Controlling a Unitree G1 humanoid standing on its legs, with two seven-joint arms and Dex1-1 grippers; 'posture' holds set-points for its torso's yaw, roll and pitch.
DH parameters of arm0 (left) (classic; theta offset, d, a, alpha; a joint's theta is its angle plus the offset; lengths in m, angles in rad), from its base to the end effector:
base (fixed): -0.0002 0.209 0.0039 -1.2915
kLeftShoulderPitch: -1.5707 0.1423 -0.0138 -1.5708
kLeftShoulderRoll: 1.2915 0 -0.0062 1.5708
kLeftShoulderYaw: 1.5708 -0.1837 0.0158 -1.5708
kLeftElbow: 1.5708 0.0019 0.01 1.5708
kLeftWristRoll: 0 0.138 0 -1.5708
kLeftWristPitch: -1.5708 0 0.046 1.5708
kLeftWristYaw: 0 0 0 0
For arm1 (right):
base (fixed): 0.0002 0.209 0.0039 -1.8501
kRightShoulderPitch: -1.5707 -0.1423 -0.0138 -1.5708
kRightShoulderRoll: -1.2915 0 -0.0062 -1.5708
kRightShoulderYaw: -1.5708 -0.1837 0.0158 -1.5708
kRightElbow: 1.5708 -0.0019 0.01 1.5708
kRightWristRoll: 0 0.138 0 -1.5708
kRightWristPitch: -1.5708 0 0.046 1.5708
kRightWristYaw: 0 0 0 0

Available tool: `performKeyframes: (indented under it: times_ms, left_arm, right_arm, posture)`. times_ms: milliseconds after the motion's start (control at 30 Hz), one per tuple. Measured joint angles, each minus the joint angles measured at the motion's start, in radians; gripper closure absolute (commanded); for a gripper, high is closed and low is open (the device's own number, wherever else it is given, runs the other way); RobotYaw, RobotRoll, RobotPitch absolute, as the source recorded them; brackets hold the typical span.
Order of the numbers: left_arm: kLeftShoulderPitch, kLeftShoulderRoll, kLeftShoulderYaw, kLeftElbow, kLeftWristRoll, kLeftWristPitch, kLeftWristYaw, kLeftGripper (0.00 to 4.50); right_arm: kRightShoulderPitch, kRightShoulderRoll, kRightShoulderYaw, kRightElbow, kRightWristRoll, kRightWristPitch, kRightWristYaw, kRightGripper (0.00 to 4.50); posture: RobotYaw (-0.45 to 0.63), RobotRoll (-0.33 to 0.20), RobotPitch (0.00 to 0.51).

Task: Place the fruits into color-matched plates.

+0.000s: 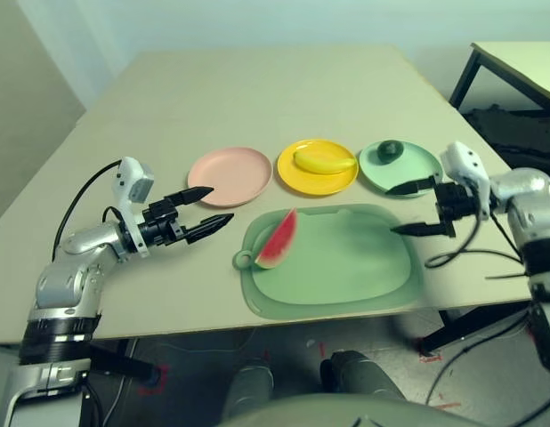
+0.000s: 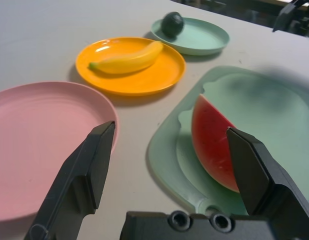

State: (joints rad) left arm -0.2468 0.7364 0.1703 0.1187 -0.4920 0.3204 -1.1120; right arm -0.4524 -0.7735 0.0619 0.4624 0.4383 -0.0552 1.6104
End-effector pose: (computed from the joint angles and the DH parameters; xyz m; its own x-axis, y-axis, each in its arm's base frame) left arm 0.2393 0.3042 0.1400 0.6016 -0.7762 -0.1886 0.7936 0.6077 0.0307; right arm 0.2743 -0.3014 0.1376 0.1239 0.9438 -0.3064 -0.9903 0.0981 -0.0983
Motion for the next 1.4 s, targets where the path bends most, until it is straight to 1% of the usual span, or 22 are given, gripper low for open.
performKeyframes:
  times_ms: [67, 200, 367, 433, 533, 567, 600, 667, 733, 833, 900, 1000, 1100, 1267, 1400]
  left_arm:
    - [-0.013, 0.006, -0.019, 0.001, 0.011, 0.002, -0.014, 0.0]
    - [-0.054, 0.017, -0.048, 0.005, 0.027, 0.008, -0.048, 0.0]
    - [-0.093, 0.044, -0.072, 0.047, 0.067, -0.035, -0.097, 0.0]
    - [-0.107, 0.07, -0.105, 0.082, 0.115, -0.121, -0.144, 0.0]
    - [-0.172, 0.114, -0.183, 0.178, 0.228, -0.357, -0.238, 0.0]
    - [-0.209, 0.126, -0.219, 0.227, 0.277, -0.469, -0.277, 0.0]
    - [-0.235, 0.133, -0.243, 0.258, 0.309, -0.546, -0.303, 0.0]
    - [-0.324, 0.137, -0.31, 0.364, 0.379, -0.76, -0.372, 0.0]
    - [-0.4, 0.119, -0.343, 0.45, 0.407, -0.905, -0.418, 0.0]
    - [-0.522, 0.061, -0.416, 0.584, 0.438, -1.125, -0.474, 0.0]
    - [-0.583, 0.032, -0.463, 0.654, 0.447, -1.225, -0.489, 0.0]
    - [-0.657, -0.014, -0.513, 0.727, 0.448, -1.318, -0.491, 0.0]
    - [-0.706, -0.052, -0.556, 0.763, 0.445, -1.369, -0.491, 0.0]
    - [-0.767, -0.071, -0.663, 0.777, 0.414, -1.414, -0.491, 0.0]
    - [-0.776, -0.052, -0.8, 0.758, 0.361, -1.432, -0.491, 0.0]
  right_arm:
    - [0.028, -0.012, 0.029, -0.007, 0.042, -0.033, 0.001, 0.04]
    - [0.038, -0.03, 0.094, -0.006, 0.118, -0.112, 0.001, 0.04]
    - [0.04, -0.037, 0.152, 0.024, 0.155, -0.187, 0.001, 0.04]
    - [0.04, -0.035, 0.159, 0.032, 0.161, -0.202, 0.001, 0.04]
    - [0.042, -0.033, 0.16, 0.04, 0.175, -0.211, 0.001, 0.04]
    - [0.042, -0.031, 0.161, 0.046, 0.175, -0.217, 0.001, 0.04]
    - [0.043, -0.03, 0.161, 0.047, 0.176, -0.222, 0.001, 0.04]
    - [0.045, -0.027, 0.163, 0.047, 0.177, -0.223, 0.001, 0.04]
    - [0.052, -0.025, 0.163, 0.037, 0.179, -0.222, 0.001, 0.04]
    - [0.068, -0.019, 0.161, 0.02, 0.18, -0.221, 0.001, 0.04]
    - [0.087, -0.017, 0.158, 0.009, 0.18, -0.219, 0.001, 0.04]
    - [0.121, -0.016, 0.152, -0.009, 0.179, -0.216, 0.001, 0.04]
    - [0.142, -0.015, 0.133, -0.024, 0.177, -0.209, 0.001, 0.04]
    - [0.166, -0.004, 0.098, -0.046, 0.168, -0.2, 0.001, 0.04]
    - [0.166, 0.014, 0.074, -0.056, 0.148, -0.199, 0.001, 0.04]
  posture:
    - [-0.1, 0.0, 0.038]
    - [-0.09, 0.0, 0.036]
    - [-0.09, 0.0, 0.037]
    - [-0.09, 0.0, 0.036]
    - [-0.1, 0.0, 0.034]
    - [-0.1, 0.0, 0.033]
    - [-0.11, 0.0, 0.031]
    - [-0.13, 0.0, 0.029]
    - [-0.14, 0.0, 0.025]
    - [-0.16, 0.0, 0.02]
    - [-0.17, 0.0, 0.016]
    - [-0.19, 0.0, 0.012]
    - [-0.2, 0.0, 0.009]
    - [-0.21, 0.0, 0.006]
    - [-0.22, 0.0, 0.002]
